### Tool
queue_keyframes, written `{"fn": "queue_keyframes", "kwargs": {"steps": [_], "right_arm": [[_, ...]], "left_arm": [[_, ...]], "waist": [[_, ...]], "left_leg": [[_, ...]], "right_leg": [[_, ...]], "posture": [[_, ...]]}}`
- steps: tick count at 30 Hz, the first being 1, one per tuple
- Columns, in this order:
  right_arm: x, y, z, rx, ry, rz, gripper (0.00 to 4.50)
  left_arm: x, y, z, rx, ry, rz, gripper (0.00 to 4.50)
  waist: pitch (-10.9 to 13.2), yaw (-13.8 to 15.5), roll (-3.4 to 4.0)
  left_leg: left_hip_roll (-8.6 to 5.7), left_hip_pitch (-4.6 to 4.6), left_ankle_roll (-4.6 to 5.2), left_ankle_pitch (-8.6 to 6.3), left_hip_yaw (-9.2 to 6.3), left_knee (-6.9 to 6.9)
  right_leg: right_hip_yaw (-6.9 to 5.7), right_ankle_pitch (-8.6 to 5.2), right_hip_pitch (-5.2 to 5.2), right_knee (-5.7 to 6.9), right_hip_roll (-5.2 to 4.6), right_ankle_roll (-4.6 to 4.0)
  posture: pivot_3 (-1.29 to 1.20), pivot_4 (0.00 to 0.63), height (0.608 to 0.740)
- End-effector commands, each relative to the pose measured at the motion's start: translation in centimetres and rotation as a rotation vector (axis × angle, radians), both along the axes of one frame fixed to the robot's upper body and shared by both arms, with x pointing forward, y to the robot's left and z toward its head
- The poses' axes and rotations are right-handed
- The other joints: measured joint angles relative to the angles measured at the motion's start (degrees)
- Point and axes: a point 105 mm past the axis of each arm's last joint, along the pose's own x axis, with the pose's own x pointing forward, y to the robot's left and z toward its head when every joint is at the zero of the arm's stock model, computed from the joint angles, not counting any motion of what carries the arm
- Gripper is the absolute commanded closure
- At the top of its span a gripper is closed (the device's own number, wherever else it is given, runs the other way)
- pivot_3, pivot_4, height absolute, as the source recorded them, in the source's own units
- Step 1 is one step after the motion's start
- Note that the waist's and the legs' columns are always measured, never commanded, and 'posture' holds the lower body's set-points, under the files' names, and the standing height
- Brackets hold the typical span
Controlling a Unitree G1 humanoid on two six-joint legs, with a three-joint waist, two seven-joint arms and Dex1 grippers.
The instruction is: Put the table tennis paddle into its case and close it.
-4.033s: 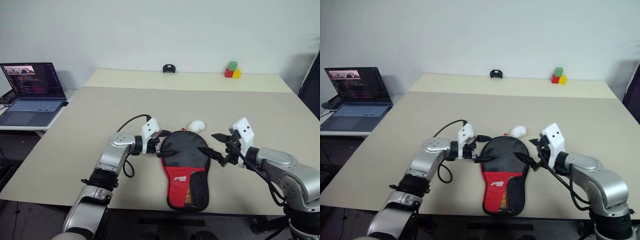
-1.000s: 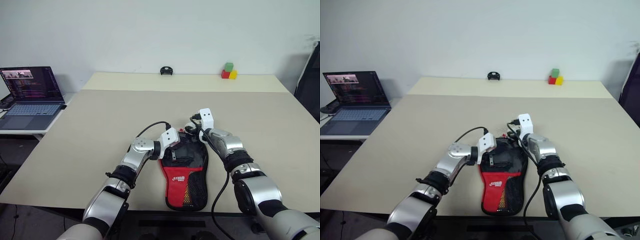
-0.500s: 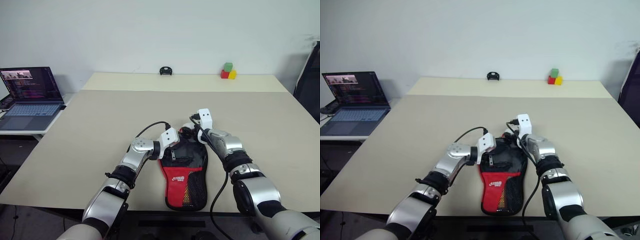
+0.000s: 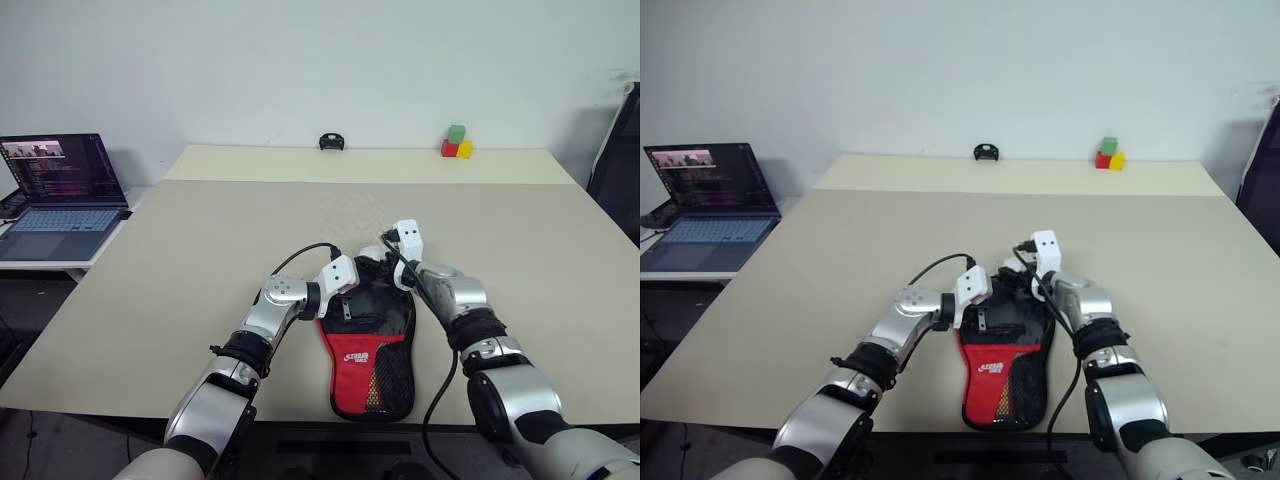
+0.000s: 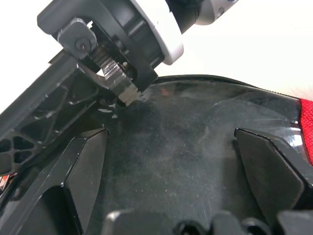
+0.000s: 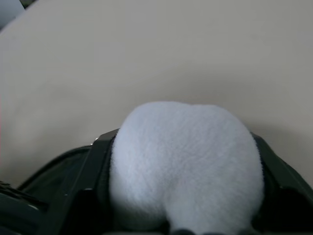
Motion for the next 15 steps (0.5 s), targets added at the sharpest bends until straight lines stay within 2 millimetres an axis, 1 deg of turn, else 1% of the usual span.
{"fn": "queue_keyframes", "kwargs": {"steps": [1, 3, 6, 8, 15], "right_arm": [[0.38, -0.44, 0.57, -0.008, -0.036, -0.023, 1.38], [0.43, -0.60, 0.54, 0.008, -0.030, -0.033, 1.81], [0.30, -0.44, 0.63, 0.024, -0.026, -0.017, 2.77], [0.07, -0.17, 0.54, 0.026, -0.017, 0.002, 3.28], [-0.34, 0.19, 0.20, 0.018, -0.002, 0.034, 3.28]], "left_arm": [[-0.96, 0.82, -3.11, 0.090, 0.082, 0.000, 0.00], [-0.98, 0.86, -3.14, 0.091, 0.083, 0.000, 0.00], [-1.00, 0.88, -3.18, 0.092, 0.085, 0.000, 0.00], [-1.04, 0.90, -3.21, 0.093, 0.085, -0.002, 0.00], [-1.13, 0.86, -3.29, 0.095, 0.086, -0.006, 0.00]], "waist": [[0.0, 0.0, 0.00], [0.0, 0.0, 0.00], [0.0, 0.0, 0.00], [0.0, 0.0, 0.00], [0.0, 0.0, 0.00]], "left_leg": [[0.00, 0.00, 0.00, 0.00, 0.00, 0.00], [0.00, 0.00, 0.00, 0.00, 0.00, 0.00], [0.00, 0.00, 0.00, 0.00, 0.00, 0.00], [0.00, 0.01, 0.00, 0.00, 0.00, 0.00], [0.01, 0.01, 0.00, 0.00, 0.00, 0.00]], "right_leg": [[0.00, 0.00, 0.00, 0.00, 0.00, 0.00], [0.00, 0.00, 0.00, 0.00, 0.00, 0.00], [0.01, 0.00, 0.00, 0.00, 0.00, 0.00], [0.01, 0.00, 0.00, 0.00, 0.00, 0.00], [0.01, 0.00, 0.00, 0.00, 0.00, 0.00]], "posture": [[0.00, 0.150, 0.740], [0.00, 0.150, 0.740], [0.00, 0.150, 0.740], [0.00, 0.150, 0.740], [0.00, 0.150, 0.740]]}}
